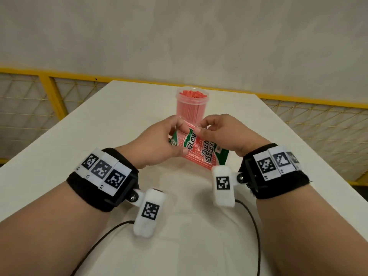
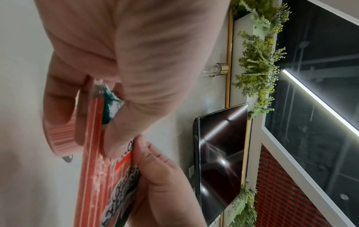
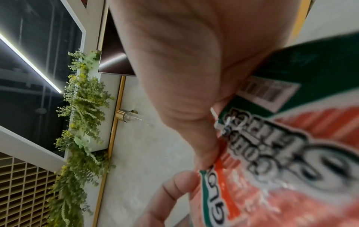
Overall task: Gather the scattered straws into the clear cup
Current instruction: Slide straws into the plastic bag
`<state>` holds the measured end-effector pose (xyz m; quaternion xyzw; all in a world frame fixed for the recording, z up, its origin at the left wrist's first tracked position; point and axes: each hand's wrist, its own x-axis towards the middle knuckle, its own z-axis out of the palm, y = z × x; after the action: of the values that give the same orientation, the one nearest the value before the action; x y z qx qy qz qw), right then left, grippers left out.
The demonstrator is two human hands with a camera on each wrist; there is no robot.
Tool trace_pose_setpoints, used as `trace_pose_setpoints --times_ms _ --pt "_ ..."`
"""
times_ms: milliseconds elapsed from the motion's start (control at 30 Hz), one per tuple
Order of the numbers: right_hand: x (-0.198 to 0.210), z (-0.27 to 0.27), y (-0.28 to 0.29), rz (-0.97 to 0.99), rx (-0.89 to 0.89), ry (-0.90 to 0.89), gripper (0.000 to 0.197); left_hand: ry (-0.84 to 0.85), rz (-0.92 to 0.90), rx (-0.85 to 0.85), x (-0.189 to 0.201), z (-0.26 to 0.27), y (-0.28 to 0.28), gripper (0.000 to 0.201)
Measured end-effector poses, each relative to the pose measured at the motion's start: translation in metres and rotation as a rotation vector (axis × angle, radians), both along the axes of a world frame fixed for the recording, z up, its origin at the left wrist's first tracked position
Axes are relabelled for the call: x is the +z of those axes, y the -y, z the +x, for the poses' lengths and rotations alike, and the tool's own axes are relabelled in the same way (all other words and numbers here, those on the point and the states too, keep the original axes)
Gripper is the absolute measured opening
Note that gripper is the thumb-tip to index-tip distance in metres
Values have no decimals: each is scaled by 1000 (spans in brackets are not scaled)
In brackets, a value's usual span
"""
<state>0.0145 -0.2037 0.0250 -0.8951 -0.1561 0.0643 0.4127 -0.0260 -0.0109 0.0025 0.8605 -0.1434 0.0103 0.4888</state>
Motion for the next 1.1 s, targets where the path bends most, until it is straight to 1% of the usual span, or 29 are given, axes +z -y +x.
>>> trace_pose_setpoints --times_ms 67,167,300,433,500,600,700,867,933,1033,1100 --pt "-9 0 -8 -26 -35 57 23 -17 -30 16 -4 1 -4 42" --pt "-18 0 -14 -36 -63 131 22 -31 -77 40 -7 4 -11 38" --pt "-23 -1 -18 -37 -105 225 21 -4 -104 40 -7 7 -19 34" --pt "-26 -4 -17 -79 -129 274 21 58 26 51 -8 8 -22 16" --pt "-27 -5 -18 -89 -121 276 21 91 69 62 -10 9 -21 14" --pt "-27 -7 -19 -111 -110 293 19 116 89 55 -12 9 -19 15" --pt "-27 -7 -19 -122 -106 310 18 102 100 31 -12 8 -20 16" --pt "-30 -7 -20 -134 -98 328 18 112 221 -34 -13 6 -19 28" --pt "-31 -8 -21 -127 -101 331 17 117 252 -35 -13 6 -19 28" --pt "-31 -6 -20 -95 -156 338 19 109 193 -16 -13 7 -21 21" --pt "-32 -4 -19 -58 -190 326 20 100 148 6 -12 6 -23 32"
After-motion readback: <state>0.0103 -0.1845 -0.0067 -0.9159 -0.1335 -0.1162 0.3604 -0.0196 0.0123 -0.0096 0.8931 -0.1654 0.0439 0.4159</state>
